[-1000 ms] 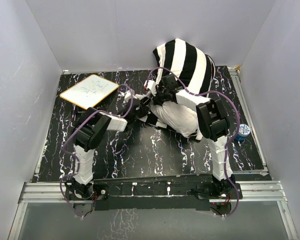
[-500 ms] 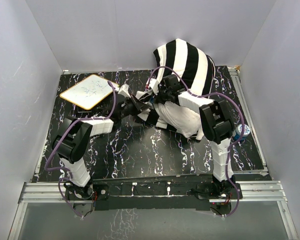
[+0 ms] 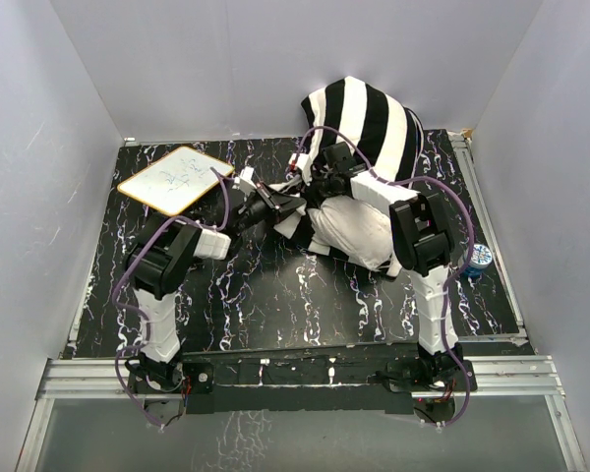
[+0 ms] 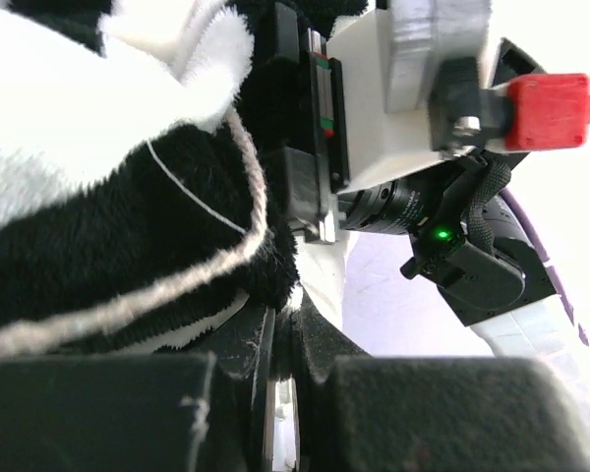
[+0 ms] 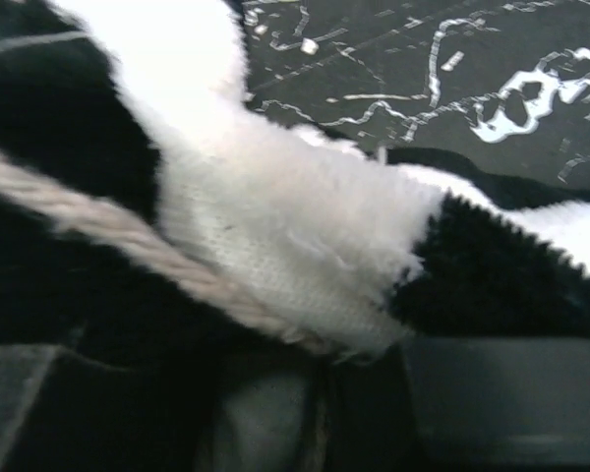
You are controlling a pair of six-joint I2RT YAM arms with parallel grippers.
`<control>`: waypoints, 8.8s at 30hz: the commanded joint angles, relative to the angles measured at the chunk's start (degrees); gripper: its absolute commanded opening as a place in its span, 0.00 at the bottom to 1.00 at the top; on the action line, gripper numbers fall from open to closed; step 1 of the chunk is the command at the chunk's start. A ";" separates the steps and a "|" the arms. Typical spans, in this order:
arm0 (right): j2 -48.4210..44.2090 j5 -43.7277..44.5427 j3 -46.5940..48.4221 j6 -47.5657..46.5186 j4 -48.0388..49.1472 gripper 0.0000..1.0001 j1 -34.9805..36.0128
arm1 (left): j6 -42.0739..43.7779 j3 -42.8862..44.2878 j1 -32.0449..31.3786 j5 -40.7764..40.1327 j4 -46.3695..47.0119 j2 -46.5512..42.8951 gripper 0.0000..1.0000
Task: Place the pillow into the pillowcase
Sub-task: Stuff the pillow into the pillowcase.
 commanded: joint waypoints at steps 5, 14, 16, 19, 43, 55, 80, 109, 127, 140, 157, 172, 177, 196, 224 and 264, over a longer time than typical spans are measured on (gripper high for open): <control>7.39 -18.33 7.54 -2.62 -25.69 0.31 -4.45 | -7.50 8.45 -3.02 -1.50 13.89 10.89 0.00; 4.95 -18.47 15.05 -3.24 -32.88 0.38 -5.78 | -4.51 13.02 -4.29 -6.22 3.74 17.43 0.00; 3.68 -17.29 16.58 -3.22 -34.56 0.44 -5.76 | -4.79 12.47 -3.82 -7.94 1.50 17.94 0.00; 0.33 -14.06 17.47 -3.70 -35.51 0.50 -5.74 | -5.43 12.37 -3.59 -9.55 0.62 18.58 0.00; -20.32 5.08 10.07 -3.42 -25.88 0.65 -2.74 | -7.05 13.75 -3.32 -8.77 2.07 17.58 0.00; -34.70 -12.46 7.91 -16.04 -36.42 0.84 -2.75 | -8.15 13.49 -3.24 -7.07 3.77 16.45 0.00; -28.47 37.17 -30.84 -14.59 39.19 0.08 -1.34 | -9.40 6.41 -3.85 0.02 10.25 7.24 0.00; -7.72 16.62 -19.11 -9.40 5.68 0.08 -4.15 | -2.18 9.34 8.84 14.36 -15.85 -29.81 0.00; 6.92 7.00 -2.73 -5.60 -14.64 0.09 5.52 | 2.86 19.51 6.93 18.82 -24.61 -30.50 0.00; 3.91 0.10 0.74 0.85 -14.74 0.19 -0.32 | 28.78 -5.33 7.63 1.84 -53.51 -44.47 0.55; -0.79 -5.92 0.15 1.07 -15.26 0.28 -0.95 | 28.93 -0.83 7.71 -5.41 -40.86 -13.12 0.60; -4.40 -12.31 4.10 -1.45 -21.00 0.40 -0.94 | 30.67 1.56 5.37 -4.31 -41.37 -8.97 0.00; -9.98 -17.10 5.96 -3.75 -23.78 0.52 -0.76 | 32.66 2.08 5.36 -3.36 -41.48 -10.53 0.00; -5.23 32.47 -2.39 9.74 12.44 0.42 9.07 | 30.64 -0.48 5.16 3.25 -37.19 -15.95 0.00; 6.91 14.65 6.49 8.87 -2.32 0.16 1.29 | 34.99 -3.30 7.85 -4.78 -46.07 -25.50 0.50; 8.20 35.52 1.72 17.47 8.52 0.14 1.46 | 8.89 4.70 5.35 17.38 -3.88 -12.86 0.00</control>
